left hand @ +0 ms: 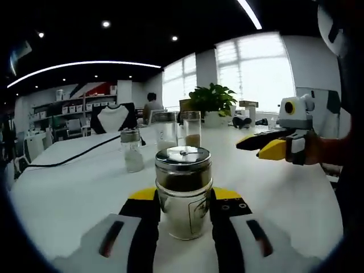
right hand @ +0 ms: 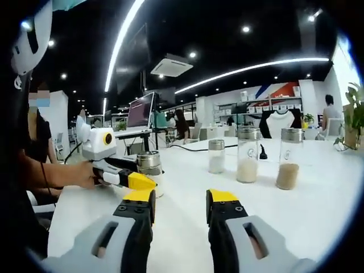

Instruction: Rotate the seasoning bottle until the label or dispensing opening points toward the visible target arrow and the bottle remains upright within the marked orientation range

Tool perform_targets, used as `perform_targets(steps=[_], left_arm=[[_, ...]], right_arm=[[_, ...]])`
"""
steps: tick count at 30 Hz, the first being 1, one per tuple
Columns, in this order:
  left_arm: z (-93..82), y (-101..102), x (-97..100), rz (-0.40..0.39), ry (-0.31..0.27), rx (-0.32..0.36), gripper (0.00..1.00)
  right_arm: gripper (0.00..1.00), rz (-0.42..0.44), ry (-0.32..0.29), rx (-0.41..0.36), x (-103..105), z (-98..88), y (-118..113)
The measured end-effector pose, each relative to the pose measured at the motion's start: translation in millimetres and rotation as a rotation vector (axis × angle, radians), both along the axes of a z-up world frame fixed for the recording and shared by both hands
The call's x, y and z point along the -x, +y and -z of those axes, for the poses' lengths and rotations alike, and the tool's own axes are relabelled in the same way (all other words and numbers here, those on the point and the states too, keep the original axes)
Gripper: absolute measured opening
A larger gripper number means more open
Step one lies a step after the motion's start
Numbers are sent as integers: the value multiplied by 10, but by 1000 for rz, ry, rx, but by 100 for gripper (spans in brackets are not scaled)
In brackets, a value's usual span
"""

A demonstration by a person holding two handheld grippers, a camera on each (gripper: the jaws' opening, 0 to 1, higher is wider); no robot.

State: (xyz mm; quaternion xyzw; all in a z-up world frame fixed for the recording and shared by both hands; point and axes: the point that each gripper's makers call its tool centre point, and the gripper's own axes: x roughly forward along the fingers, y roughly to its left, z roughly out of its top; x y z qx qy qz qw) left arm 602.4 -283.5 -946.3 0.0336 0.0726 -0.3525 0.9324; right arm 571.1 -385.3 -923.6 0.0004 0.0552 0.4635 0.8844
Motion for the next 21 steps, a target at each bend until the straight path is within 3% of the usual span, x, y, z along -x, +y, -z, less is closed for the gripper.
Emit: perform_targets(steps=[7, 10, 14, 21], left_arm=[[-8, 26, -112, -25, -9, 0, 36], [-57, 28, -96, -20, -68, -50, 38], [-53, 97, -113, -77, -27, -22, 43], [-22, 99, -85, -105, -11, -24, 39]], right_arm=[[33, 12, 6, -8, -13, 0, -29], [32, 33, 2, -14, -41, -6, -77], [32, 41, 14, -20, -73, 12, -101], [28, 69, 3, -46, -126, -31, -128]])
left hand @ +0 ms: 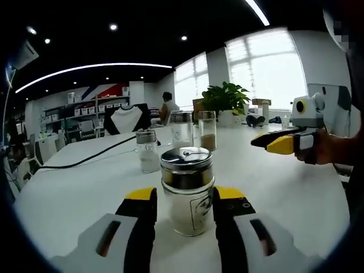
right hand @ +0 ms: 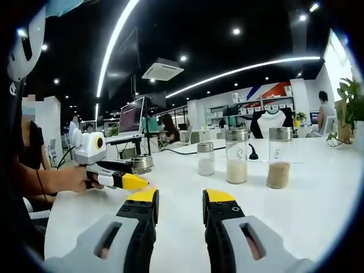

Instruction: Rotate the seasoning bottle until the label or dispensing opening points toward the visible target arrow and the bottle remains upright within the marked orientation range

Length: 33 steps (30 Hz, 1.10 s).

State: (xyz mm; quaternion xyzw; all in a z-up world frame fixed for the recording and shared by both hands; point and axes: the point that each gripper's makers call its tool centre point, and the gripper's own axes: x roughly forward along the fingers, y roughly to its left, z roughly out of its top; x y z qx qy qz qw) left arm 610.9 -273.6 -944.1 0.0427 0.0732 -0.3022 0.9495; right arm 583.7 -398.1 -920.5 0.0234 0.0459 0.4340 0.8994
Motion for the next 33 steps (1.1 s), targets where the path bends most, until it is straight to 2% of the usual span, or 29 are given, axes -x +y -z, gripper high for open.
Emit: perform_targets(steps=[2, 5, 10, 13, 15, 20, 24, 27, 31, 33], left_arm=[[9, -22, -2, -7, 5, 4, 35], [22, -8, -24, -23, -8, -11, 35], [29, 7, -30, -29, 2, 16, 35], [15, -16, 8, 1, -9, 15, 39], [-6, 31, 11, -26, -8, 25, 41], [29, 119, 39, -61, 17, 40, 58], [17, 163, 86, -77, 12, 49, 69], [25, 168, 138, -75, 16, 50, 77], [16, 145, 230, -57, 6, 53, 86], [59, 82, 322, -12, 31, 38, 92]], right_arm=[[28, -3, 6, 0, -3, 9, 3], [27, 9, 4, 3, -23, 10, -11], [27, 16, 9, -5, -61, -3, -9], [27, 10, 6, 9, -80, 22, 21], [27, 18, 1, 25, -105, 38, 32], [29, 38, -5, 30, -205, 10, 60], [33, 3, -11, 41, -225, -29, 143], [36, -4, -32, 92, -259, -18, 201], [39, -28, -43, 105, -290, -26, 293], [40, -33, -31, 111, -323, 0, 337]])
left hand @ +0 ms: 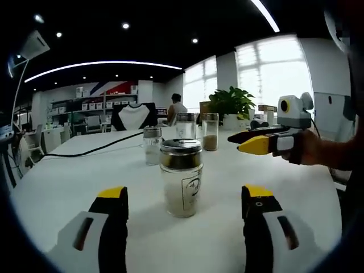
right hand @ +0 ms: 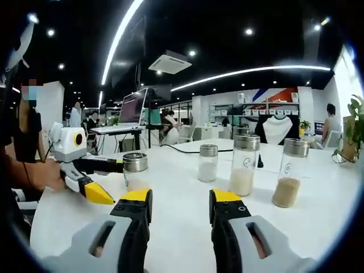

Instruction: Rotate the seasoning bottle until the label or dispensing opening points toward the visible target arrow and the bottle remains upright within the marked orientation range

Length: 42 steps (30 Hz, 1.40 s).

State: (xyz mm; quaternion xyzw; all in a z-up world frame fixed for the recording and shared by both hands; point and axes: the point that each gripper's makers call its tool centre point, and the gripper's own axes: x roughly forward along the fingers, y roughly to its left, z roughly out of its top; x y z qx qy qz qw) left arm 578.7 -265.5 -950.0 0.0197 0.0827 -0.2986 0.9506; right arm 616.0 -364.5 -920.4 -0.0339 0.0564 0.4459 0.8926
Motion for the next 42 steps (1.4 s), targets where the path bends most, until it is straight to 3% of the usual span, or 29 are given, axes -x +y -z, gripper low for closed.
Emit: perform_targets(steps=[8, 13, 19, 24, 29, 39, 42], left_arm=[[14, 3, 153, -8, 9, 31, 99], [50, 0, 208, -19, 14, 5, 100], [29, 20, 217, -67, 20, 15, 100], [9, 13, 201, -80, 16, 33, 100], [53, -54, 222, -52, 11, -27, 99], [6, -118, 309, -34, -12, -17, 99], [39, -146, 346, -19, -16, -55, 99]], right_arm=[[42, 5, -17, 0, -233, -19, 155], [42, 9, -16, -26, -411, -65, 291], [43, 70, -42, 39, -688, -6, 441], [45, 94, -40, 50, -834, 29, 574], [45, 137, -41, 65, -1001, 46, 620], [45, 201, -71, 110, -1230, 56, 735], [45, 222, -98, 122, -1312, 18, 798]])
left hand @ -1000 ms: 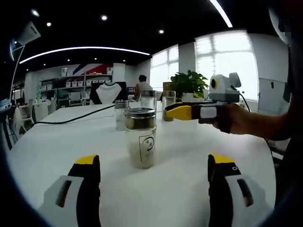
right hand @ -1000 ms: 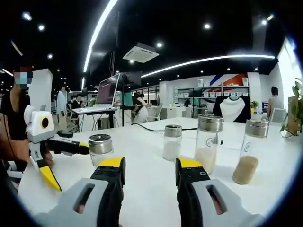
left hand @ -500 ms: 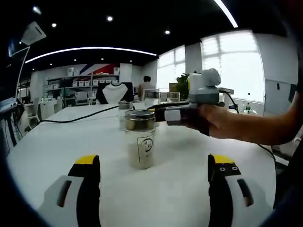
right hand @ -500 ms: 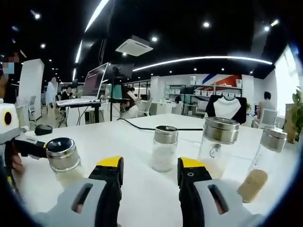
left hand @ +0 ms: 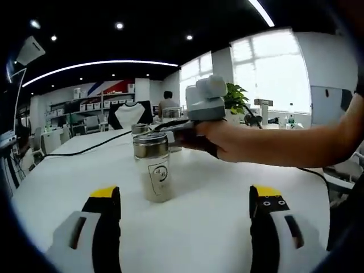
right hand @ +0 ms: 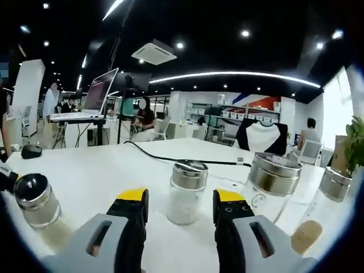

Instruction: Rotate the seasoning bottle until the label or dispensing opening points toward the visible target arrow and the bottle remains upright within the marked orientation range

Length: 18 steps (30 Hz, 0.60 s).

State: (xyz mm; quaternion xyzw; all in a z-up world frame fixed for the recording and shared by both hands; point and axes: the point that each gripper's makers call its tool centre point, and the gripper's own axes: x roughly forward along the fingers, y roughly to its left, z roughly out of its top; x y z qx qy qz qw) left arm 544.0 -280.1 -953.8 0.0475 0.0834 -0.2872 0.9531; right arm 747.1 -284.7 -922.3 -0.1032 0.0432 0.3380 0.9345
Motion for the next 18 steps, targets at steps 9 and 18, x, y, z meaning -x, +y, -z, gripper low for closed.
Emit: perform_targets(steps=[9, 18], left_arm=[[-6, -41, 31, 9, -1, 26, 99], [-14, -69, 47, 12, -5, 14, 98]], right_arm=[[44, 69, -63, 105, -231, -43, 115], [42, 91, -42, 120, -390, 61, 176]])
